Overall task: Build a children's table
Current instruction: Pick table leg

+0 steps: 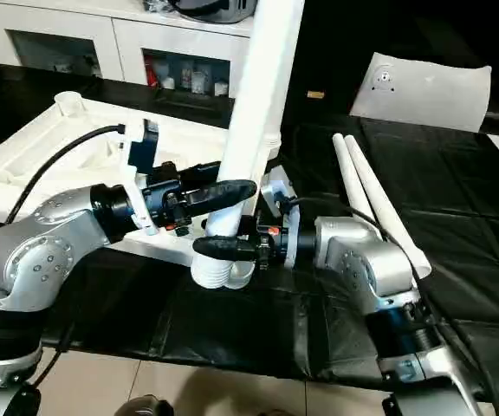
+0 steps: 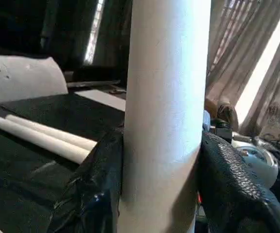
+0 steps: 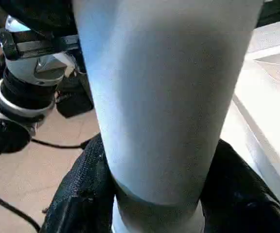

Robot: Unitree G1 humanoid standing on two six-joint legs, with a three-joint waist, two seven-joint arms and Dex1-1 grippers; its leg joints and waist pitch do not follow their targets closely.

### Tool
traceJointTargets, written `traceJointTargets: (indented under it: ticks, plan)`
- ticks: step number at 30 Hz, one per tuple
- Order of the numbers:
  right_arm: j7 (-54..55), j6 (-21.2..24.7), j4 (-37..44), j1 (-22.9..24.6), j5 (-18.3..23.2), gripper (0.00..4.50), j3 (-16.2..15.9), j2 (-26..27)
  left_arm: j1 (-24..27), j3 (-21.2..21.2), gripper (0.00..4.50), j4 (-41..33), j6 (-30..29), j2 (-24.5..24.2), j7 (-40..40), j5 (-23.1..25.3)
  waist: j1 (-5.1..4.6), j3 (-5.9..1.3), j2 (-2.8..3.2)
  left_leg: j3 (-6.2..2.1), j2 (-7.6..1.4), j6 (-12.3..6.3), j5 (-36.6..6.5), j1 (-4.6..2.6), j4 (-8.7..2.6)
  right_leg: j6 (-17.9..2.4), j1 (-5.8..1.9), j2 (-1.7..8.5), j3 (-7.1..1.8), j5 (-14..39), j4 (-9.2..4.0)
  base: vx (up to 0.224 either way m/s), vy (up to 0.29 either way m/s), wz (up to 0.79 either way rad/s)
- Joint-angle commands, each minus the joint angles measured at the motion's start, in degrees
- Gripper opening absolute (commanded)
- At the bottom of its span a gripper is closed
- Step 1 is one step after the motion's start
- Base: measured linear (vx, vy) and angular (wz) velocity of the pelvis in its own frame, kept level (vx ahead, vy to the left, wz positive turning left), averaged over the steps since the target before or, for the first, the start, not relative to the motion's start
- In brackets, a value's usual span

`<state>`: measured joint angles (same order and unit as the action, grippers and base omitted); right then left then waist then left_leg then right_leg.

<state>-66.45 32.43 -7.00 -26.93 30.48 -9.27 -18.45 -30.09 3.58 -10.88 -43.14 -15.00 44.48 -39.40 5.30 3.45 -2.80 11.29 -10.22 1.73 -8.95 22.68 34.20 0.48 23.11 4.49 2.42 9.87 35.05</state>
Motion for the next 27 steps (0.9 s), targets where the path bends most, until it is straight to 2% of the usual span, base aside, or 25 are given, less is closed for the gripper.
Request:
traceJointTargets:
  ticks: [1, 3, 7, 8, 9, 11, 16, 19, 20, 23, 25, 26, 27]
  plan:
    - [2.45, -1.32, 0.34, 0.73, -0.38, 1.93, 0.4, 1.23, -1.51, -0.16, 2.58, -3.11, -0.74, 2.77, -0.33, -4.99, 0.33, -4.1, 0.47, -1.46, -2.76, 3.25, -16.0, -1.9, -4.08, -10.68, -2.07, 3.54, -1.94, 15.9, -4.0, 0.0, 0.0, 0.0]
    - [3.86, -2.57, -0.1, 1.09, -0.72, 1.93, 0.94, 2.35, -1.03, -0.6, 2.9, -3.49, -0.08, 4.19, -1.73, -5.43, 0.22, -4.03, 0.42, -1.5, -2.75, 3.17, -16.62, -1.86, -4.15, -10.61, -2.0, 3.42, -1.9, 16.41, -4.18, 0.0, 0.0, 0.0]
    - [6.23, -4.03, -0.56, 1.44, -0.74, 1.93, 2.14, 4.23, -0.62, -2.89, 3.01, -3.47, 0.65, 7.75, -5.21, -7.74, 0.25, -3.96, 0.67, -1.62, -2.78, 3.56, -18.11, -1.88, -4.26, -9.78, -2.02, 3.43, -1.87, 18.27, -4.43, 0.0, 0.0, 0.0]
    - [6.9, -4.34, -0.52, 1.61, -0.75, 1.93, 2.49, 4.78, -0.54, -3.83, 3.26, -3.36, 0.73, 8.83, -6.59, -8.38, 0.19, -3.92, 0.62, -1.62, -2.79, 3.63, -18.28, -1.85, -4.29, -9.67, -2.0, 3.41, -1.88, 18.39, -4.51, 0.0, 0.0, 0.0]
    - [7.97, -4.94, -0.43, 1.95, -0.72, 1.93, 3.03, 5.63, -0.32, -5.02, 3.26, -2.96, 1.34, 10.3, -8.76, -8.44, 0.24, -3.93, 0.76, -1.67, -2.83, 3.77, -18.44, -1.85, -4.31, -9.68, -2.0, 3.42, -1.88, 18.15, -4.5, 0.0, 0.0, 0.0]
    - [9.33, -5.59, -0.28, 2.36, -0.6, 1.92, 3.69, 6.52, -0.12, -6.06, 3.45, -2.56, 1.82, 11.59, -10.66, -7.92, 0.18, -3.92, 0.6, -1.72, -2.8, 3.88, -19.14, -1.88, -4.34, -9.54, -1.97, 3.34, -1.81, 18.55, -4.66, 0.0, 0.0, 0.0]
    - [14.78, -8.26, 0.68, 3.26, -0.24, 1.91, 6.61, 8.61, -0.12, -9.82, 3.59, -1.19, 5.4, 12.87, -15.24, -6.59, -0.07, -3.82, 0.63, -1.79, -2.72, 4.04, -20.05, -1.88, -4.43, -7.78, -1.88, 3.31, -1.83, 20.65, -5.02, 0.0, 0.0, 0.0]
    - [18.59, -10.23, 1.74, 4.07, -2.61, 1.91, 7.91, 8.41, 0.28, -9.83, 3.59, 1.17, 7.74, 8.35, -16.45, 0.0, -0.33, -3.79, 0.58, -1.81, -2.61, 4.27, -20.25, -2.07, -4.54, -5.39, -1.64, 3.06, -1.84, 22.52, -5.18, 0.0, 0.0, 0.0]
    - [19.25, -10.45, 2.04, 4.31, -3.16, 1.91, 8.1, 8.21, 0.56, -9.1, 3.59, 1.82, 8.65, 6.67, -16.0, 2.25, -0.23, -3.72, 0.51, -1.93, -2.62, 4.11, -20.17, -2.11, -4.62, -4.57, -1.53, 3.08, -1.85, 23.21, -5.49, 0.0, 0.0, 0.0]
    - [22.88, -11.87, 3.46, 5.98, -6.98, 1.91, 8.04, 6.41, 2.44, -5.02, 3.59, 4.93, 11.92, -1.97, -13.25, 11.26, -0.32, -3.87, 0.68, -2.0, -2.62, 4.46, -19.27, -2.15, -4.75, -3.5, -1.42, 2.96, -1.93, 22.3, -5.05, 0.0, 0.0, 0.0]
    - [24.32, -12.01, 3.85, 6.61, -8.42, 1.91, 7.77, 5.81, 3.3, -3.08, 3.59, 5.78, 13.23, -4.73, -11.96, 13.94, -0.4, -3.98, 0.92, -1.9, -2.72, 4.95, -18.76, -2.22, -4.78, -4.41, -1.41, 3.01, -1.99, 20.12, -4.69, 0.0, 0.0, 0.0]
    - [25.46, -11.96, 4.51, 7.4, -9.31, 1.91, 7.7, 5.49, 4.2, -0.95, 3.59, 6.64, 15.22, -7.26, -10.78, 16.89, -0.38, -4.02, 0.98, -1.93, -2.7, 4.99, -18.54, -2.18, -4.77, -4.78, -1.43, 2.99, -1.99, 19.34, -4.62, 0.0, 0.0, 0.0]
    - [26.35, -11.76, 5.24, 8.12, -9.78, 1.91, 7.73, 5.44, 5.05, 0.35, 3.59, 7.25, 16.82, -8.68, -9.33, 18.38, -0.27, -4.01, 1.11, -1.82, -2.72, 4.89, -18.87, -2.42, -4.73, -5.39, -1.17, 3.02, -2.05, 18.87, -4.57, 0.0, 0.0, 0.0]
